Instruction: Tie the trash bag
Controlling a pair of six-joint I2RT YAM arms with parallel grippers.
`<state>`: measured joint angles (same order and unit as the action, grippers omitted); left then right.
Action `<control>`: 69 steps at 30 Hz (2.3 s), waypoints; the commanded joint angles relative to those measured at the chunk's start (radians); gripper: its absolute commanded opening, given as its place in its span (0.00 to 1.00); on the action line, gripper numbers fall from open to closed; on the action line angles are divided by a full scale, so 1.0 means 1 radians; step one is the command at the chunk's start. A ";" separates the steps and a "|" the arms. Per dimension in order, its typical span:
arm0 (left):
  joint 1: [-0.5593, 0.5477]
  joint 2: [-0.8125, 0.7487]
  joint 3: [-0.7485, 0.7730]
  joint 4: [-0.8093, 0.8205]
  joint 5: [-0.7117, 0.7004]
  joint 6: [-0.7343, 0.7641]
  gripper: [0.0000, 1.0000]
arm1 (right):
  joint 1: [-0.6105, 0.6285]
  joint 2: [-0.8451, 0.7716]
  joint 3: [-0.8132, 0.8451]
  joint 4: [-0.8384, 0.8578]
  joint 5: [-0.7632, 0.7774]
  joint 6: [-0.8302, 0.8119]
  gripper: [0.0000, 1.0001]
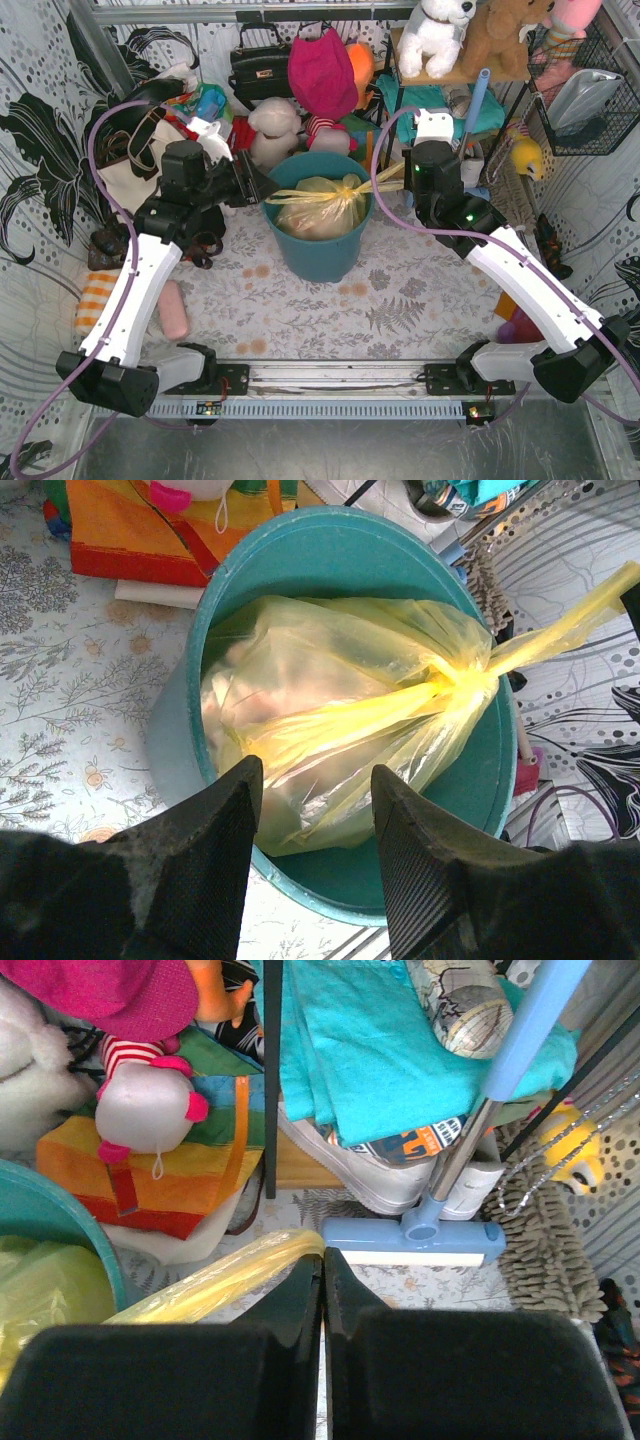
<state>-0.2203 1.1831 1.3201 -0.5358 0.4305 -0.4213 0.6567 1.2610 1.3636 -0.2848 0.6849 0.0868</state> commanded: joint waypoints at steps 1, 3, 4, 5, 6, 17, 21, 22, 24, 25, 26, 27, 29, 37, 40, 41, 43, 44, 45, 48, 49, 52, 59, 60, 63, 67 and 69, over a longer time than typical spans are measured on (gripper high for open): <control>-0.009 0.023 0.018 -0.032 -0.023 0.064 0.56 | 0.001 0.018 0.040 0.006 -0.028 0.029 0.00; -0.033 0.050 0.055 -0.071 -0.088 0.108 0.56 | 0.001 0.018 0.041 0.006 -0.031 0.031 0.00; -0.054 0.065 0.086 -0.091 -0.119 0.129 0.56 | 0.002 0.017 0.042 0.007 -0.031 0.031 0.00; -0.078 0.083 0.115 -0.106 -0.157 0.153 0.56 | 0.001 0.016 0.042 0.008 -0.031 0.031 0.00; -0.119 0.096 0.139 -0.115 -0.193 0.186 0.56 | 0.001 0.015 0.043 0.007 -0.031 0.030 0.00; -0.413 0.275 0.364 -0.302 -0.643 0.529 0.57 | 0.002 0.005 0.043 0.002 -0.029 0.024 0.00; -0.432 0.291 0.360 -0.290 -0.705 0.571 0.57 | 0.001 -0.004 0.042 0.000 -0.028 0.028 0.00; -0.439 0.297 0.360 -0.291 -0.715 0.582 0.58 | 0.001 -0.006 0.042 0.000 -0.026 0.025 0.00; -0.448 0.313 0.360 -0.296 -0.732 0.608 0.59 | 0.001 -0.010 0.039 0.000 -0.025 0.025 0.00; -0.450 0.326 0.360 -0.303 -0.737 0.619 0.59 | 0.001 -0.012 0.037 0.000 -0.024 0.027 0.00; -0.453 0.337 0.362 -0.310 -0.745 0.626 0.59 | 0.001 -0.012 0.036 0.000 -0.024 0.027 0.00; -0.457 0.348 0.363 -0.319 -0.752 0.635 0.59 | 0.001 -0.014 0.036 -0.002 -0.023 0.027 0.00; -0.463 0.367 0.359 -0.320 -0.780 0.644 0.59 | 0.001 -0.014 0.035 -0.004 -0.022 0.025 0.00; -0.485 0.417 0.320 -0.252 -0.984 0.655 0.55 | 0.001 -0.017 0.027 -0.001 -0.023 0.028 0.00; -0.491 0.416 0.283 -0.182 -1.088 0.653 0.50 | 0.002 -0.015 0.024 -0.001 -0.022 0.030 0.00; -0.492 0.416 0.270 -0.161 -1.123 0.654 0.48 | 0.002 -0.015 0.022 0.000 -0.022 0.031 0.00; -0.495 0.415 0.247 -0.114 -1.202 0.658 0.47 | 0.001 -0.017 0.020 0.000 -0.019 0.027 0.00; -0.496 0.414 0.238 -0.094 -1.243 0.660 0.45 | 0.001 -0.018 0.019 0.000 -0.018 0.027 0.00; -0.497 0.410 0.232 -0.076 -1.261 0.663 0.43 | 0.001 -0.019 0.017 0.001 -0.018 0.027 0.00; -0.500 0.386 0.221 -0.030 -1.219 0.663 0.39 | 0.001 -0.021 0.014 0.001 -0.016 0.025 0.00; -0.500 0.371 0.218 -0.014 -1.190 0.662 0.39 | 0.001 -0.022 0.013 0.003 -0.016 0.024 0.00; -0.500 0.342 0.213 0.012 -1.110 0.646 0.35 | 0.001 -0.024 0.007 0.006 -0.015 0.024 0.00; -0.500 0.303 0.219 0.023 -1.063 0.633 0.06 | 0.001 -0.030 0.003 0.008 -0.012 0.018 0.00; -0.500 0.295 0.220 0.020 -1.067 0.632 0.04 | 0.001 -0.031 0.003 0.008 -0.009 0.018 0.00; -0.501 0.260 0.210 0.017 -1.080 0.624 0.00 | 0.002 -0.035 0.000 0.010 -0.007 0.019 0.00; -0.500 0.195 0.172 0.030 -1.125 0.603 0.00 | 0.001 -0.041 -0.007 0.009 0.010 0.026 0.00; -0.500 0.163 0.146 0.035 -1.143 0.592 0.00 | 0.001 -0.041 -0.010 0.007 0.021 0.028 0.00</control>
<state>-0.7139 1.4220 1.5017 -0.5652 -0.6559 0.2062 0.6567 1.2484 1.3674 -0.2852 0.6636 0.0944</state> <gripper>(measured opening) 0.008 0.002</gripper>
